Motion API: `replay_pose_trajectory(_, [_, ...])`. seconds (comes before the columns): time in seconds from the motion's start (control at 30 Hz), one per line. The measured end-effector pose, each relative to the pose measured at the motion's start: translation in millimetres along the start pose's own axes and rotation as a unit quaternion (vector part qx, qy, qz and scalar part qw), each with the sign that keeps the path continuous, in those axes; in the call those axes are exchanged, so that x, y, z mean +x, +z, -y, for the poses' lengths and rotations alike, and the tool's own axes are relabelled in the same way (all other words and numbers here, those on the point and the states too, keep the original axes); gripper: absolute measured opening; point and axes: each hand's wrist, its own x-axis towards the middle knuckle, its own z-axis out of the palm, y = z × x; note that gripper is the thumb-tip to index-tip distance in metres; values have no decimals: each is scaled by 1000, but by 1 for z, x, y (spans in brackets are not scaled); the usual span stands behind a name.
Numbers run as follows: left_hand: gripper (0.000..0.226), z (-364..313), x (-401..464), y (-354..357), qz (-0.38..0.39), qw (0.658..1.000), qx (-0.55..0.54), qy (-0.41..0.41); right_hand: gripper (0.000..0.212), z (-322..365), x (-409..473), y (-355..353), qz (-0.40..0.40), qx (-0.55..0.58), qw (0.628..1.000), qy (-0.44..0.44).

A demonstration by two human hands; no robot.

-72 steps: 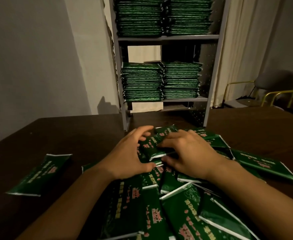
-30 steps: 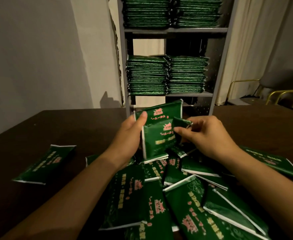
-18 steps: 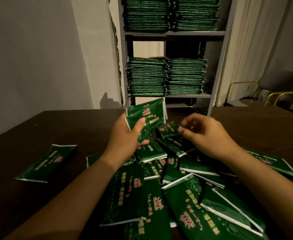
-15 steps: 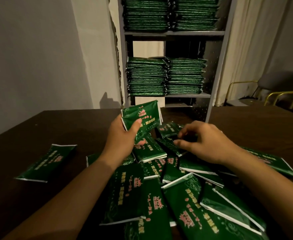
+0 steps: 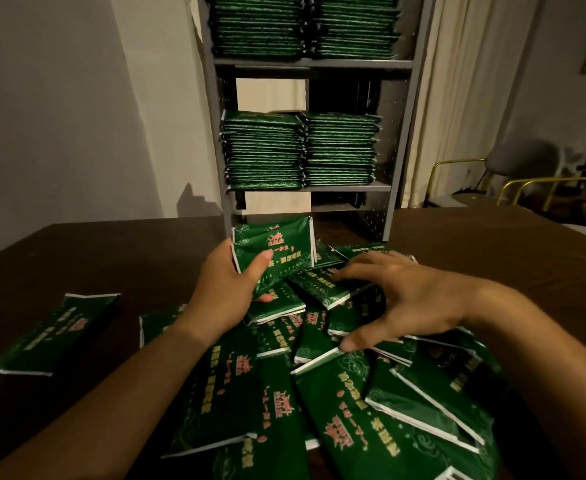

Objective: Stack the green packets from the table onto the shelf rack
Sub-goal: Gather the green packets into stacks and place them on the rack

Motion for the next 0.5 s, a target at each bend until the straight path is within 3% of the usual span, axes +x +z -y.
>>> replay_pose_trajectory(0.3, [19, 0, -1, 0, -9, 1000, 2, 0, 54, 13, 9, 12, -179, -74, 976, -103])
replay_pose_trajectory(0.5, [19, -2, 4, -6, -58, 998, -19, 15, 27, 13, 11, 16, -256, -33, 949, -182])
